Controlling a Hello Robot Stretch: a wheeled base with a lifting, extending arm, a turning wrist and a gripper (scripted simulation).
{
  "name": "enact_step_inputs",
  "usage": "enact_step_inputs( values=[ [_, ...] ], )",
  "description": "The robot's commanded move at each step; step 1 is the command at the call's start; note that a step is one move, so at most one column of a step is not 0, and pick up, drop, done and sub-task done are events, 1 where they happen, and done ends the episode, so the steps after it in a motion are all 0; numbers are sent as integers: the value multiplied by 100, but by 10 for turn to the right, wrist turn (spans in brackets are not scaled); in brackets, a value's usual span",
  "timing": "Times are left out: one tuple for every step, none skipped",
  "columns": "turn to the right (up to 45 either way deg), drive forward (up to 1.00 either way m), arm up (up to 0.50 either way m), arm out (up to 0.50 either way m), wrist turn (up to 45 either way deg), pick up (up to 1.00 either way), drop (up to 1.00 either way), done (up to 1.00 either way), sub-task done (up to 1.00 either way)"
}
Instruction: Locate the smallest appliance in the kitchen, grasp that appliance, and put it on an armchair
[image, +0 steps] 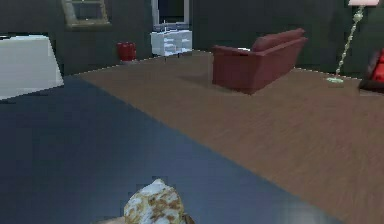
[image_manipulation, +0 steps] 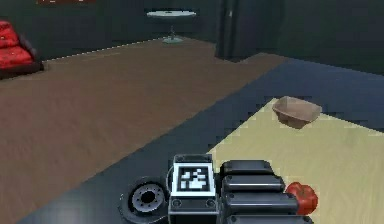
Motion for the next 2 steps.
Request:
enact_step_inputs(
  values=[
    [390,0,0,0,0,0,0,0,0],
    [0,70,0,0,0,0,0,0,0]
  ],
)
